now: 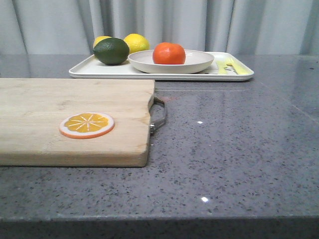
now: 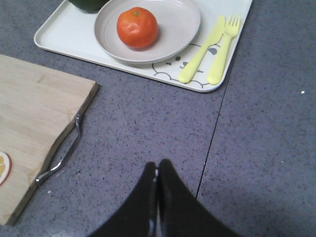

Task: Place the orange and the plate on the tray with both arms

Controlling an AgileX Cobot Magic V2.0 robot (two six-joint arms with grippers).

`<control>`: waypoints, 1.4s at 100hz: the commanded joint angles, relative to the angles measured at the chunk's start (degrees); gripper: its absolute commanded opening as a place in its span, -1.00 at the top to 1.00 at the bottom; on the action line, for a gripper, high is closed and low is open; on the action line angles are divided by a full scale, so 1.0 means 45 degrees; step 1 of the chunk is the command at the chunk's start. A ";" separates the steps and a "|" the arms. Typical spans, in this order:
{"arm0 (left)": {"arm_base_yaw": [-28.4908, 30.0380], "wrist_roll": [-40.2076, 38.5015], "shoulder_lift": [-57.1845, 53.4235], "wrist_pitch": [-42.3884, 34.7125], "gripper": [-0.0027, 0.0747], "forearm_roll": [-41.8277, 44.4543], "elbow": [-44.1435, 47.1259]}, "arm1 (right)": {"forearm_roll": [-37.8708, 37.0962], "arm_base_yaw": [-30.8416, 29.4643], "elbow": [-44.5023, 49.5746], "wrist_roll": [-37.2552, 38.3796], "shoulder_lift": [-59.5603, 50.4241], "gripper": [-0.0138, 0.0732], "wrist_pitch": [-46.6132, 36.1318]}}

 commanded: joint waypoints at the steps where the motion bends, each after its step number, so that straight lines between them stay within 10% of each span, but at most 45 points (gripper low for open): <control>1: 0.0014 -0.0113 -0.0036 -0.0937 0.10 -0.0237 -0.0334 | -0.0105 -0.0011 0.0859 -0.0305 -0.1252 0.84 -0.1487; 39: 0.0014 -0.0113 -0.0238 -0.1156 0.99 -0.0237 0.0041 | -0.0782 -0.0011 0.4625 -0.0320 -0.5265 0.84 -0.3297; 140: 0.0014 -0.0113 -0.4772 -0.2225 0.98 -0.0237 0.2881 | -0.1234 -0.0011 0.8655 -0.0320 -1.1036 0.84 -0.4791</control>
